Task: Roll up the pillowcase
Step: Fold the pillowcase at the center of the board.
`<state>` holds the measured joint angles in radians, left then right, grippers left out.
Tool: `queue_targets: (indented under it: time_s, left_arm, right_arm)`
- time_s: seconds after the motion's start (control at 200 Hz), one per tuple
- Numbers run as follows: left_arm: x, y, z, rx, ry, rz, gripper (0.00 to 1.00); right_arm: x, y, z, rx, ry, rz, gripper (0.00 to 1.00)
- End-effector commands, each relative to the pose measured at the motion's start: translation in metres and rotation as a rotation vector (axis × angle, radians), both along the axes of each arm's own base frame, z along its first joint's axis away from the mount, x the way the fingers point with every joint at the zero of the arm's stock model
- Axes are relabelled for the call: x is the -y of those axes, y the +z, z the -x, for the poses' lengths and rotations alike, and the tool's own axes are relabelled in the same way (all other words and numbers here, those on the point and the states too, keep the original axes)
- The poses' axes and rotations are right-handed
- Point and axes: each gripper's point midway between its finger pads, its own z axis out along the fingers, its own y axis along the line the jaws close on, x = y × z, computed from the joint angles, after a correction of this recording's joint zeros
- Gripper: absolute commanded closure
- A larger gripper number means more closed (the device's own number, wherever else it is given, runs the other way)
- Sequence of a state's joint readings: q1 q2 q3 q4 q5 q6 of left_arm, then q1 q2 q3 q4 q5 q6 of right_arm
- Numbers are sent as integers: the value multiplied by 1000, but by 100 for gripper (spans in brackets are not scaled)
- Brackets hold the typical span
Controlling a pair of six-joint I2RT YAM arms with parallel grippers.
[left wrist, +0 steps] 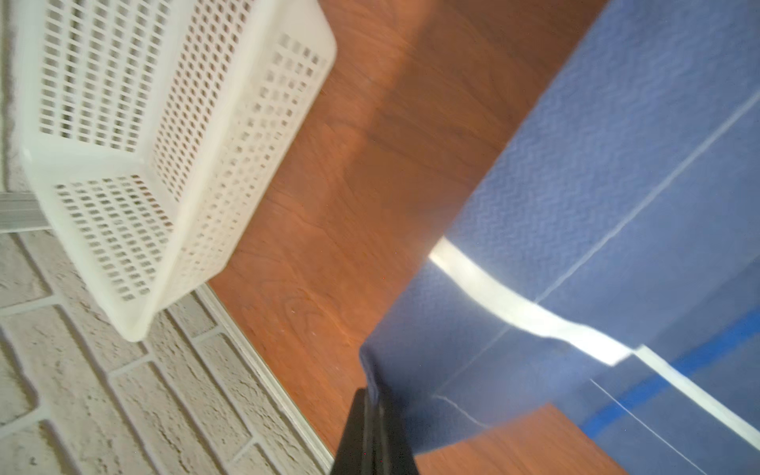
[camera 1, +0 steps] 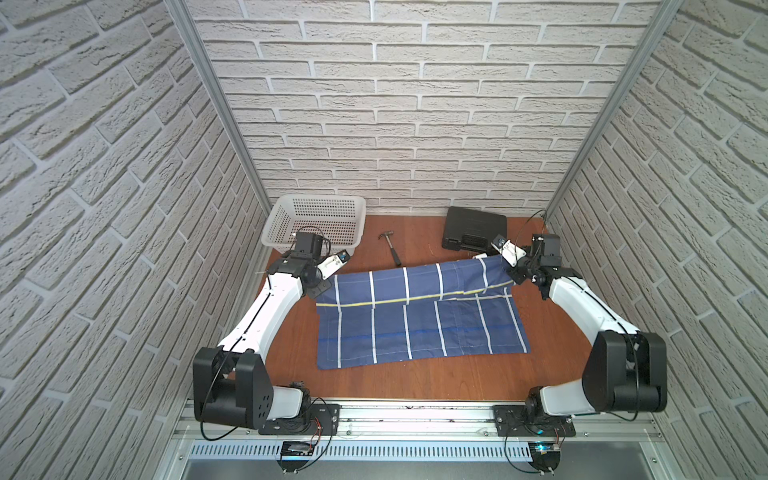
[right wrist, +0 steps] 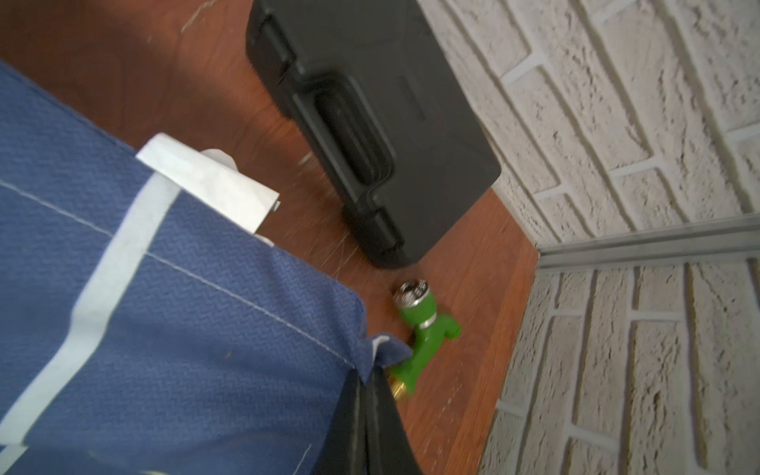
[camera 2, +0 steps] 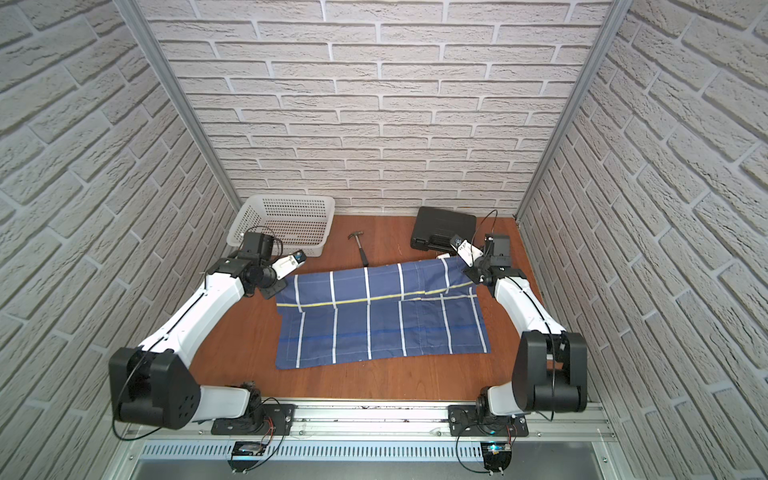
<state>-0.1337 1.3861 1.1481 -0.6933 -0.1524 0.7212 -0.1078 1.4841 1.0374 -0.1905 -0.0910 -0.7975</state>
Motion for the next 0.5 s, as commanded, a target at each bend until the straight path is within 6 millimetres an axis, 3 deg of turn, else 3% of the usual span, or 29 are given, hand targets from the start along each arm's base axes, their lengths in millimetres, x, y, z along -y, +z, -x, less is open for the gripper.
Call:
queue_targets:
  time_s: [0.0,0.125,0.235,0.35,0.495]
  left_arm:
    - [-8,27,-29,81,-20,-22,100]
    - [-6,26,-35,73,-45,-25,100]
    - [-4,21,-28,56,-51,-15,100]
    - [1,10,-6,8,-84,5,100]
    - [6,-12,37,-98,-110,20,100]
  right_arm:
    - [3,39,-36,136,1,-28,98]
    - [3,38,-43,127,26,-30,98]
    - [2,28,-29,99,36,-35,98]
    - [7,12,1,49,43,-31,98]
    - [11,-15,42,-16,49,-14,98]
